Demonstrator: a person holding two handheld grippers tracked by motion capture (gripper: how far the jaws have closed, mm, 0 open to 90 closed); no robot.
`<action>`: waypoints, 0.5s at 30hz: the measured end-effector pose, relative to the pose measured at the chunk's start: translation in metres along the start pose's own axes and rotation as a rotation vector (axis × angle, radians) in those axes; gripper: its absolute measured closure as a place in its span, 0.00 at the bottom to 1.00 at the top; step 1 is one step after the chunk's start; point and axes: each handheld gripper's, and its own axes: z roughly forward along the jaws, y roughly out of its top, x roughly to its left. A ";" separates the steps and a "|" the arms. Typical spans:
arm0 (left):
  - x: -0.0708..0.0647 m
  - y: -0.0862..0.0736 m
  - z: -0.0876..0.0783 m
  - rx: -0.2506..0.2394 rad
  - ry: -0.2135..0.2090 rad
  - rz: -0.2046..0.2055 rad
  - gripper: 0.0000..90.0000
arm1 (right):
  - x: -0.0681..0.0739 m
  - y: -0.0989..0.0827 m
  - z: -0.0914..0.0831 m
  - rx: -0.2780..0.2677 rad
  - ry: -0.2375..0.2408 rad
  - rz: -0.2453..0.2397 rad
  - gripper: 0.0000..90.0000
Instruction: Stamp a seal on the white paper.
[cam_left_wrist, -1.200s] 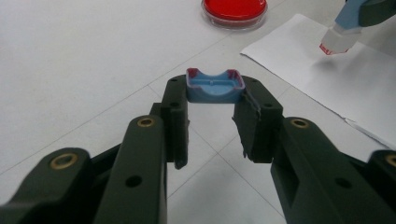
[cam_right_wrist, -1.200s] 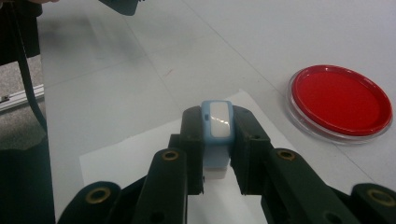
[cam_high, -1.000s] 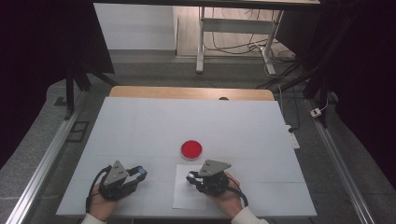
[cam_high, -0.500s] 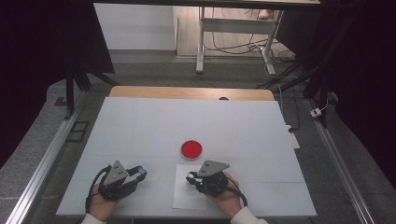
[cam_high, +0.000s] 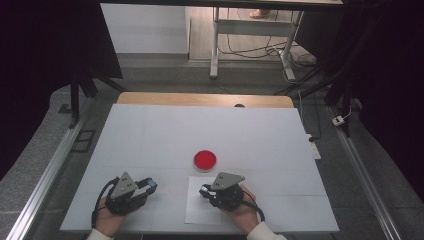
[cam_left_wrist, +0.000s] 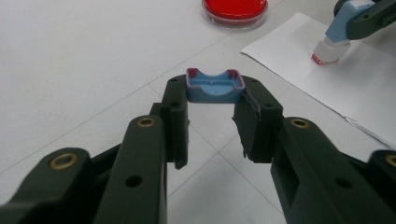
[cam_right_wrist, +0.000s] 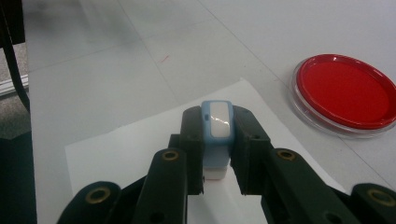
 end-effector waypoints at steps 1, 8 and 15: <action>0.000 0.000 0.000 0.000 0.000 0.000 0.73 | 0.000 0.000 0.000 0.001 0.000 -0.001 0.84; 0.001 0.000 -0.001 -0.001 0.003 -0.001 0.73 | 0.000 0.000 0.000 0.005 -0.005 -0.005 0.83; 0.000 0.000 0.000 -0.001 0.002 -0.001 0.73 | 0.001 0.000 0.000 0.008 -0.010 -0.009 0.83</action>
